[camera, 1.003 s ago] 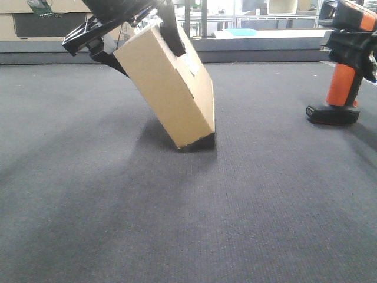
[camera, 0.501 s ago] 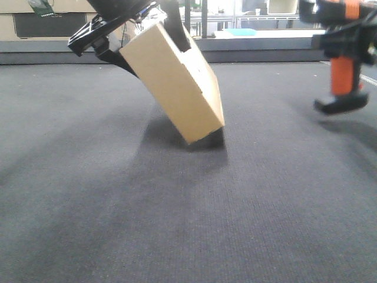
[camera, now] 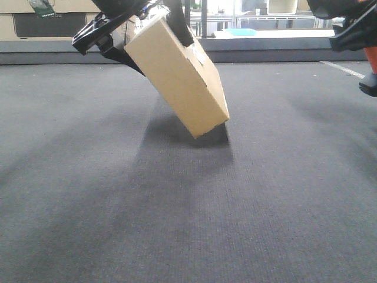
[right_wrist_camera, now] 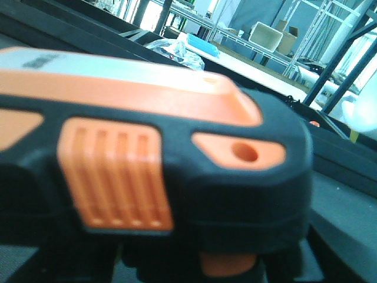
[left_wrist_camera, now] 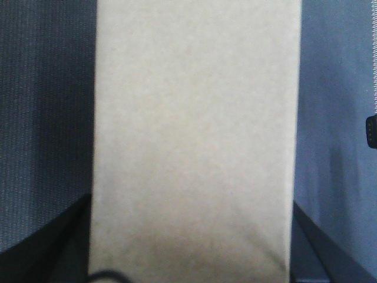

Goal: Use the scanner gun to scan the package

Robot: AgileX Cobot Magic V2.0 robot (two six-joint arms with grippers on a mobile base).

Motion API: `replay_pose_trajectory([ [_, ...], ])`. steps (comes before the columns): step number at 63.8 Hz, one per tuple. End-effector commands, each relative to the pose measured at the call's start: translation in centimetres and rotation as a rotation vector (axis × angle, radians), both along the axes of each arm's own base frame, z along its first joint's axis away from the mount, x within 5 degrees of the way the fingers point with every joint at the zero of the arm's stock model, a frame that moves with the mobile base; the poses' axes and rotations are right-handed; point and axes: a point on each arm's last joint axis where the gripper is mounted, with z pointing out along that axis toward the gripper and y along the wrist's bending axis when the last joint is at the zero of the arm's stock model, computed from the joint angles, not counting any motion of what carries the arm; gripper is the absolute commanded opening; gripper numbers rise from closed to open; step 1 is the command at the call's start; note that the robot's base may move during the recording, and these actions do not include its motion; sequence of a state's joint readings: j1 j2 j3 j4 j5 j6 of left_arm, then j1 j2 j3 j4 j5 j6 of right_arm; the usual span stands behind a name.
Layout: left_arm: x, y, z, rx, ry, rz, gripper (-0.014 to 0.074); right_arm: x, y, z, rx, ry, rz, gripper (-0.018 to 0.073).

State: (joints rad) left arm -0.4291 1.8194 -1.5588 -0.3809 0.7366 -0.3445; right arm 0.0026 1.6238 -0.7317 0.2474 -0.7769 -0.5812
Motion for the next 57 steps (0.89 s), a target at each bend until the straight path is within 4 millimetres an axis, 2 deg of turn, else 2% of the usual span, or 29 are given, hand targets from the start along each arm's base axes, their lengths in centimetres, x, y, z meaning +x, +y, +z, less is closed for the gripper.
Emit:
replay_pose_trajectory([
  [1,-0.1,-0.4,0.6,-0.024,-0.024,0.000,-0.0111,-0.2,-0.1,1.3,-0.045,-0.074,-0.014,-0.0162],
  [10,-0.1,-0.4,0.6,-0.024,-0.024,0.000,-0.0111,-0.2,-0.1,1.3,0.006,-0.085,-0.015,-0.0162],
  [22,-0.1,-0.4,0.6,-0.024,-0.024,0.000,-0.0111,-0.2,-0.1,1.4,0.333,-0.151,-0.015,-0.0162],
  [30,-0.1,-0.4,0.6,-0.024,-0.024,0.000,-0.0111,-0.1,-0.2,1.3,0.465,-0.193,-0.015,-0.0162],
  [45,-0.1,-0.4,0.6,-0.024,-0.024,0.000,-0.0111,0.7,-0.4,0.0,0.585,-0.304,-0.012,-0.0162],
  [57,-0.1,-0.4,0.6,-0.024,-0.024,0.000,-0.0111,1.2,-0.5,-1.3,0.602,-0.347,-0.011,-0.0162],
])
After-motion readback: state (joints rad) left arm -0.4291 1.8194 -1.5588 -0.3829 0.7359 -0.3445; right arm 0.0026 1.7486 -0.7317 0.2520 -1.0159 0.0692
